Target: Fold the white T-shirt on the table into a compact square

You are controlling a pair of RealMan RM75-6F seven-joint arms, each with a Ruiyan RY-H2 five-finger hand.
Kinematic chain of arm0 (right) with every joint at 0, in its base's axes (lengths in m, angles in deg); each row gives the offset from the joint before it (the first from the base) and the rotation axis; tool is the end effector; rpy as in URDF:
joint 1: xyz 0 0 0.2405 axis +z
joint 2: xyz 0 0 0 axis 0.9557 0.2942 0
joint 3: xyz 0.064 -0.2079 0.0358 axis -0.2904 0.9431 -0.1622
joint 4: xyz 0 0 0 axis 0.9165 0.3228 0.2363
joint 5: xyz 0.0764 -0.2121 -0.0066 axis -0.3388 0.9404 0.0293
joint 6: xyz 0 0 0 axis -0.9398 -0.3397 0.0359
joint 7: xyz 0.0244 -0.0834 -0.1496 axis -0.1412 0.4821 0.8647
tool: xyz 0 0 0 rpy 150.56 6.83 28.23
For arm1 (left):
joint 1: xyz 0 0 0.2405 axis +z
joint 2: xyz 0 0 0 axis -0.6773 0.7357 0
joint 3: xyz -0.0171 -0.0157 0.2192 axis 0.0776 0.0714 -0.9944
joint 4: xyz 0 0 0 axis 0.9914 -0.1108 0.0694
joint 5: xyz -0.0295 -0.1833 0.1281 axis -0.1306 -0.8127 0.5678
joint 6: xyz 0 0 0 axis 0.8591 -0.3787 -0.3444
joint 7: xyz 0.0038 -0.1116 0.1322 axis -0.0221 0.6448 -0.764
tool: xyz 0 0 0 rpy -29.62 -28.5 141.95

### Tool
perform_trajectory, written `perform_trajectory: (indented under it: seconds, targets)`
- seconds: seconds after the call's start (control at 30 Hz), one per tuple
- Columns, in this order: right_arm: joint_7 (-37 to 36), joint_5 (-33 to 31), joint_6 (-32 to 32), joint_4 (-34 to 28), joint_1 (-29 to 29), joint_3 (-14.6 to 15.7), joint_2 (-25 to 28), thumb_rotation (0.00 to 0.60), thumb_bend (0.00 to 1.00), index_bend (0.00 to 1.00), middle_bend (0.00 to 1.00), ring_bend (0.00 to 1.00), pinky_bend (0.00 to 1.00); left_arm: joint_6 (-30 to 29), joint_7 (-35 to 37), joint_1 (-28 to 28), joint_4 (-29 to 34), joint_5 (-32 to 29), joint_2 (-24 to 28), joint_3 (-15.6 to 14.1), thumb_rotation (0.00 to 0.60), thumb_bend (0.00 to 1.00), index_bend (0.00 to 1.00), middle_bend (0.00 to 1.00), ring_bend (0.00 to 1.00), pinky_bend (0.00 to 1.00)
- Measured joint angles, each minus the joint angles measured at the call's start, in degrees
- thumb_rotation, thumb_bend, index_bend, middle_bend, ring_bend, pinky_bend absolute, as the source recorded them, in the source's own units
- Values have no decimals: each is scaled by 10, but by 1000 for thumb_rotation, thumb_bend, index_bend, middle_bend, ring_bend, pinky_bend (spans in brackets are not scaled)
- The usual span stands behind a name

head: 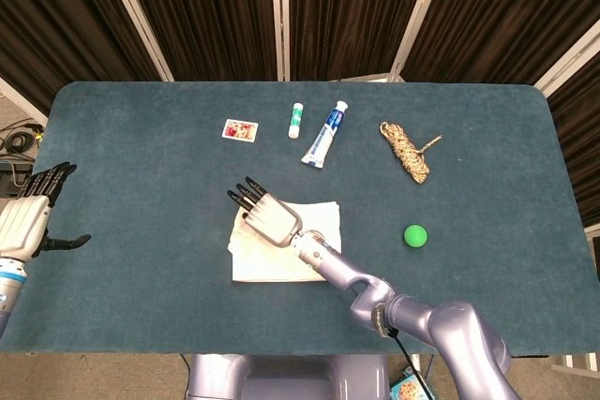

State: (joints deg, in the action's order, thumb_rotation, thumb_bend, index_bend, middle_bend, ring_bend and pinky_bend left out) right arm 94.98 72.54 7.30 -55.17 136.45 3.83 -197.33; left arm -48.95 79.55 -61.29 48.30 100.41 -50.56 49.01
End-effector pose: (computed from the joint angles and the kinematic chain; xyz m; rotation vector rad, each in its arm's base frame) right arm 0.0096 -0.3672 -0.1485 2.2155 -0.1990 1.0246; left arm -0.2619 0.2882 0.1336 -1.4035 -1.1271 -0.9024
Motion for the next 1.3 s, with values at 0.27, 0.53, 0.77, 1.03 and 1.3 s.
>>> perform_trajectory:
  seconds: [0.27,0.53,0.77,1.03,1.3]
  targets:
    - [1,-7,17,48,31,-15,-29,600,353,630,55,0,0,9,17,-1,-7,-2,3,1,600,0,0,0,0,0]
    - [-6,-17,35,125,68,-30,-63,600,336,606,52,0,0,19,31,-4,-18,-6,4,4,600,0,0,0,0,0]
    - [-6,-32,44,169,75,-35,-80,600,8,254,1,0,0,24,28,-7,-20,-10,1,3,600,0,0,0,0,0]
    - [5,-48,11,172,77,-49,-81,600,0,137,0,0,0,23,21,-7,-19,-12,-1,3,600,0,0,0,0,0]
    - [8,-48,-10,138,67,-48,-51,600,0,137,0,0,0,19,19,-6,-17,-10,-1,3,600,0,0,0,0,0]
